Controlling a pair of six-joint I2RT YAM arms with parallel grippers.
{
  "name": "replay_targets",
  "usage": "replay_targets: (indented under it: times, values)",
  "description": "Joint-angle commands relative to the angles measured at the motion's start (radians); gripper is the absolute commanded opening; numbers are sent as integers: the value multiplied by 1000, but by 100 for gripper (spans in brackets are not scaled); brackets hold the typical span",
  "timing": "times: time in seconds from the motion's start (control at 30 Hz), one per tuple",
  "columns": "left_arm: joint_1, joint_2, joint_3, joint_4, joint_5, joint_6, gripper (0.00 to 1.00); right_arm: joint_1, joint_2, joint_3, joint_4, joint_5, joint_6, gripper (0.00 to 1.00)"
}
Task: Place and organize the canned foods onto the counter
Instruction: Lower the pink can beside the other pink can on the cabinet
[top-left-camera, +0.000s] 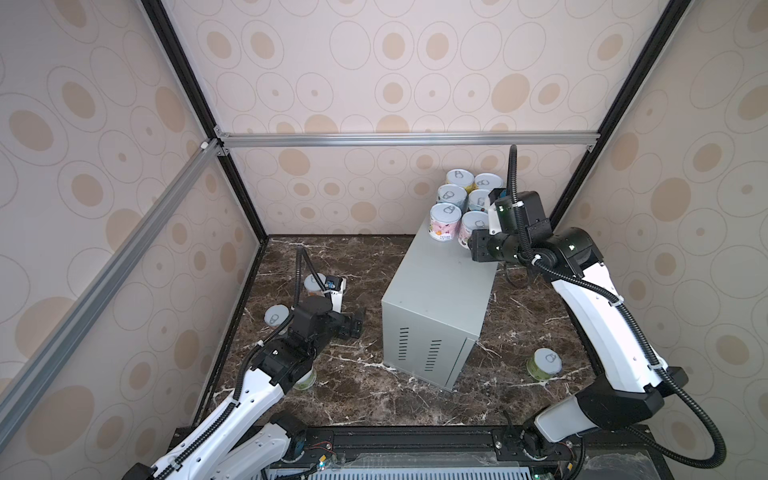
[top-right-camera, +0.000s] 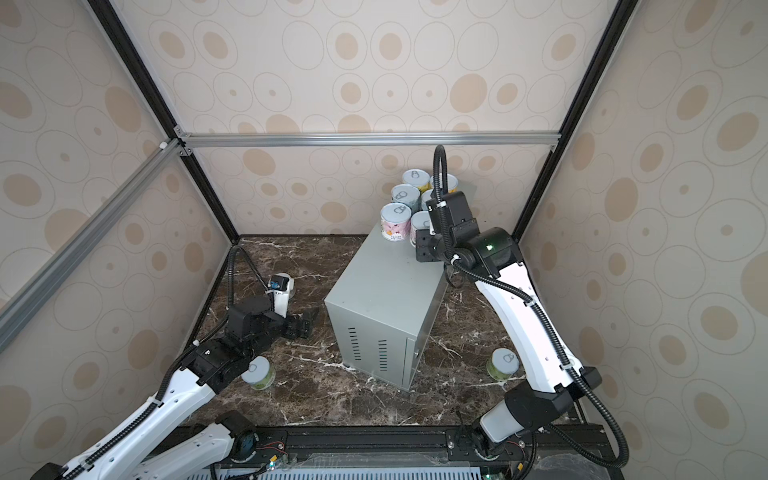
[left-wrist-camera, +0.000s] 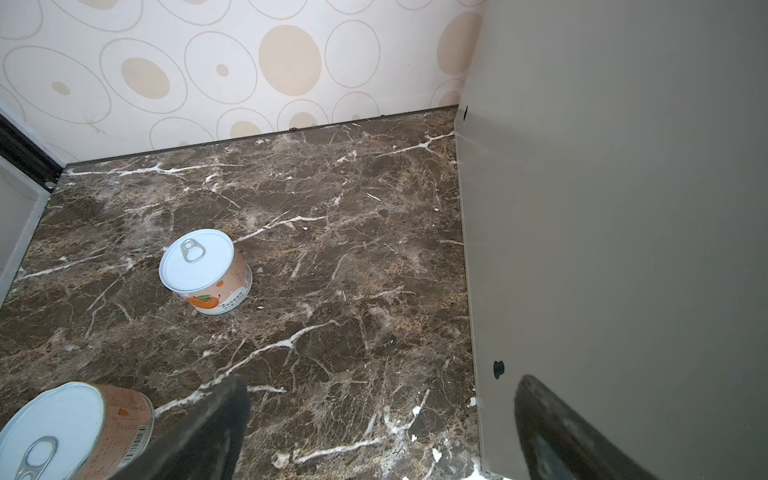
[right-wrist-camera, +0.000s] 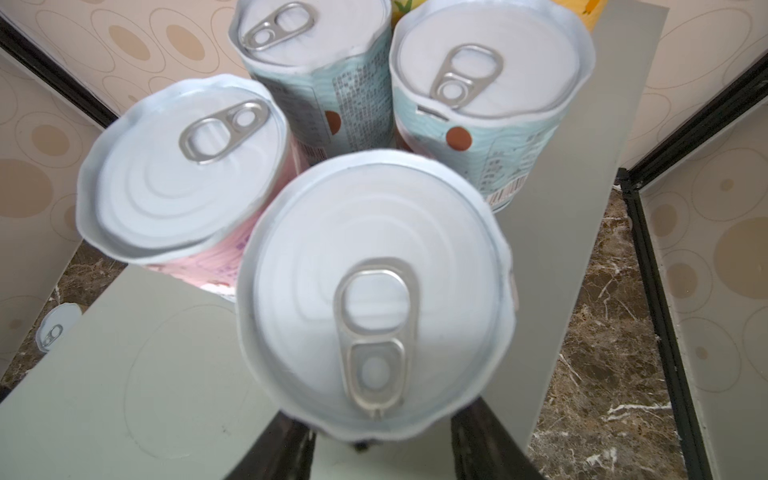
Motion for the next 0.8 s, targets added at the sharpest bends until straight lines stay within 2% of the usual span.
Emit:
replay_targets:
  times: [0.0,0.43,0.53,0.77]
  values:
    - [3,-9,2,12,-7,26,99,4,21,33,3,25,-8,52]
    - [3,0,2,8,-26,28,99,3,72,115,-38,38,-17,53]
    - [4,1,4,7,-43,28,99,4,63,133,-54,23,-18,61]
    - [4,-1,-1,7,-124,19,99,4,-52,16,-28,4,-13,80]
